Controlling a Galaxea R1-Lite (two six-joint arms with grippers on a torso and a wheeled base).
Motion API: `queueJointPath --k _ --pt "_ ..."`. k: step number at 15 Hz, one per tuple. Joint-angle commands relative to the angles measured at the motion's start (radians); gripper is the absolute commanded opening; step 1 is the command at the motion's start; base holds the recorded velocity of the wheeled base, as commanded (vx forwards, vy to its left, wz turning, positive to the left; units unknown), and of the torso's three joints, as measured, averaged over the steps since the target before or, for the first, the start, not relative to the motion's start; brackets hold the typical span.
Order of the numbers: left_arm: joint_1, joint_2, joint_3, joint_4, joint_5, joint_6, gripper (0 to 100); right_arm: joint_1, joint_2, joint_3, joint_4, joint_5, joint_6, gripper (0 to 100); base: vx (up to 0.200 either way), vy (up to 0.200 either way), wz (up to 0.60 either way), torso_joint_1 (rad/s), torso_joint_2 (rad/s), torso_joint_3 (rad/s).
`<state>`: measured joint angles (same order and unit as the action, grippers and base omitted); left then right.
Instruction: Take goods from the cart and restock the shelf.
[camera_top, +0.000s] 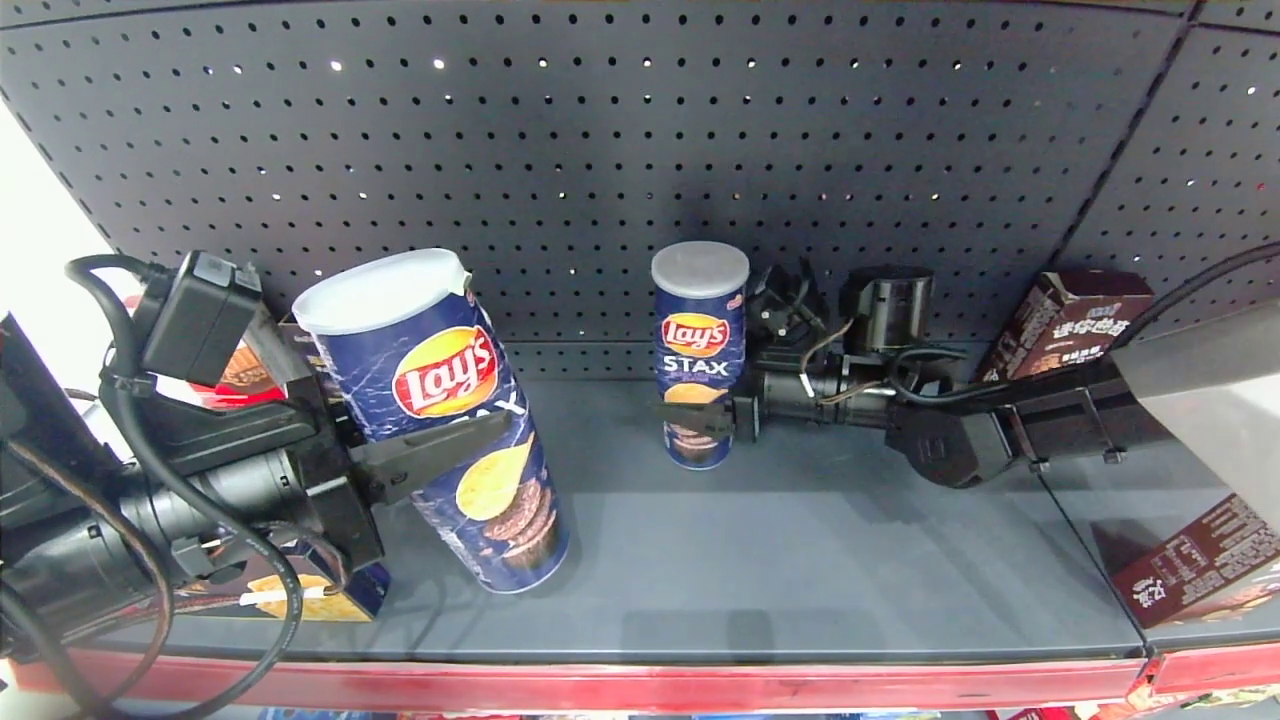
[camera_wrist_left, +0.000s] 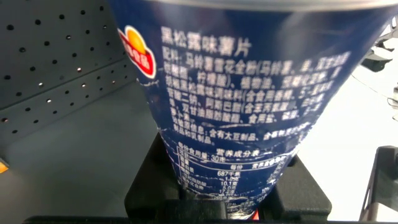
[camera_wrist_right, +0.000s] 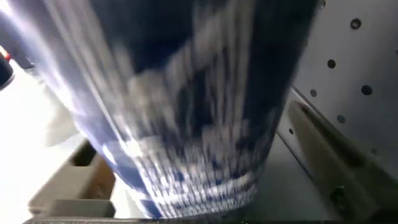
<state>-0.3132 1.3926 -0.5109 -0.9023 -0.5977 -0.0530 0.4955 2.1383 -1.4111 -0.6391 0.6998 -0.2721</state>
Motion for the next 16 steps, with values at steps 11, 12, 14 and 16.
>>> queueJointPath --k 11,12,14,16 --pt "0.008 -0.010 0.017 -0.001 -0.001 0.001 0 0.001 -0.103 0.101 -0.005 0.014 -0.006 0 0.000 0.000 0.00 0.000 0.00 0.000" --pt "0.008 -0.010 0.017 0.000 -0.001 0.001 0 0.001 -0.152 0.144 -0.011 0.017 -0.010 0 0.000 0.000 0.00 0.000 0.00 0.000" --pt "0.008 -0.010 0.015 0.000 -0.001 0.001 0 0.005 -0.221 0.239 -0.065 0.018 -0.015 0 0.000 0.000 0.00 0.000 0.00 0.000" --pt "0.008 -0.009 0.011 0.000 -0.001 0.001 0 0.026 -0.290 0.411 -0.224 0.018 -0.013 0 0.000 0.000 0.00 0.000 0.00 0.000"
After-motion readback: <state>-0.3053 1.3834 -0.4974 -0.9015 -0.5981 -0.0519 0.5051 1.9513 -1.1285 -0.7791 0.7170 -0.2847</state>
